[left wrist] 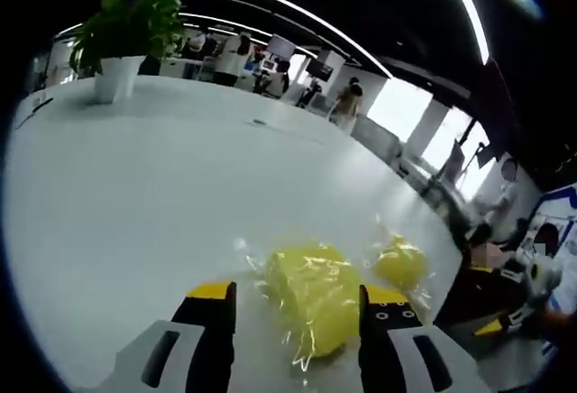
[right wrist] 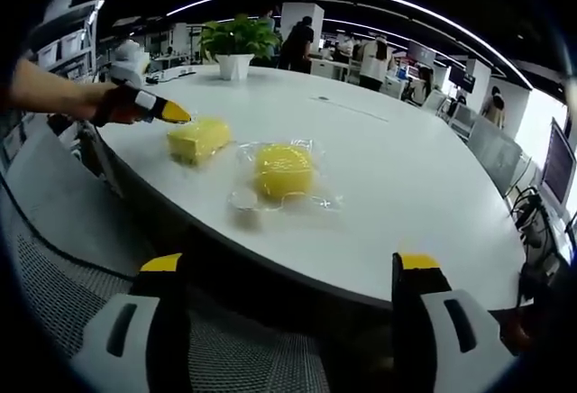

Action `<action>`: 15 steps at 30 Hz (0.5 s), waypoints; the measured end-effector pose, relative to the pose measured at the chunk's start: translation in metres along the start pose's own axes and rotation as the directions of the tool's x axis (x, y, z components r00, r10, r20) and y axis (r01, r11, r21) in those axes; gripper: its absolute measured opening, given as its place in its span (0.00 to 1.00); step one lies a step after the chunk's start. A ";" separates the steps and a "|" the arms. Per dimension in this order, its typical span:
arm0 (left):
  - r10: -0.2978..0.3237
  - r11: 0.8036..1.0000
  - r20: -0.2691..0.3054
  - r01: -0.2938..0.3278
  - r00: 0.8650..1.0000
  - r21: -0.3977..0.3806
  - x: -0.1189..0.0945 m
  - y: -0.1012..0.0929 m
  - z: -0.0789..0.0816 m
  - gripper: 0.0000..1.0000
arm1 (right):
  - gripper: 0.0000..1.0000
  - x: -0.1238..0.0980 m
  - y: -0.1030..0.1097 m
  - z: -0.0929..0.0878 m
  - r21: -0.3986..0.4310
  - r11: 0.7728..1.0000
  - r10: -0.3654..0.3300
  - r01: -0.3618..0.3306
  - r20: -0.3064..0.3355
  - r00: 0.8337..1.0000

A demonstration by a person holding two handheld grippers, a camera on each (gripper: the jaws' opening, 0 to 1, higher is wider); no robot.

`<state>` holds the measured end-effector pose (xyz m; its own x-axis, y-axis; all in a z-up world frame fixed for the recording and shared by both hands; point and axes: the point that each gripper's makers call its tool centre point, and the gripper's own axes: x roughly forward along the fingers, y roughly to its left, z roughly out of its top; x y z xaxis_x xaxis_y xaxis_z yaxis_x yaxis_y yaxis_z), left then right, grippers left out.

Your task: Compare the silicone blocks by pressing each to a similar depth, holding the contact briefly, and releasing to observe deformation and rebound differences across the visible hardness samples.

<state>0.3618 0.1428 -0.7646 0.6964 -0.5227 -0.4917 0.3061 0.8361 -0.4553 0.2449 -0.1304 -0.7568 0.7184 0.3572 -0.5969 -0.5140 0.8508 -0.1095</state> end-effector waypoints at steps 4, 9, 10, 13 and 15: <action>0.001 0.997 0.025 0.001 1.000 -0.080 0.010 0.006 0.007 0.53 | 0.86 0.001 0.000 -0.001 -0.001 1.000 -0.002 0.002 -0.007 1.000; 0.011 0.990 0.038 -0.005 0.999 -0.143 0.018 0.014 0.009 0.45 | 0.85 0.001 0.000 -0.002 -0.003 1.000 -0.005 0.005 -0.014 1.000; 0.013 0.980 0.036 -0.006 0.999 -0.200 0.020 0.016 0.009 0.40 | 0.85 0.001 0.000 -0.002 -0.004 1.000 -0.005 0.005 -0.014 1.000; -0.016 0.979 0.039 0.023 0.999 -0.205 0.021 0.015 0.011 0.29 | 0.83 0.001 0.001 -0.003 -0.005 1.000 0.000 0.000 -0.019 1.000; -0.017 0.978 0.046 0.026 0.999 -0.208 0.021 0.014 0.013 0.30 | 0.82 0.001 0.001 -0.004 -0.009 1.000 0.002 -0.002 -0.025 1.000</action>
<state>0.3896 0.1458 -0.7715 0.7203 -0.5286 -0.4492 0.1822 0.7690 -0.6127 0.2436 -0.1305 -0.7607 0.7058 0.3491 -0.6165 -0.5196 0.8466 -0.1154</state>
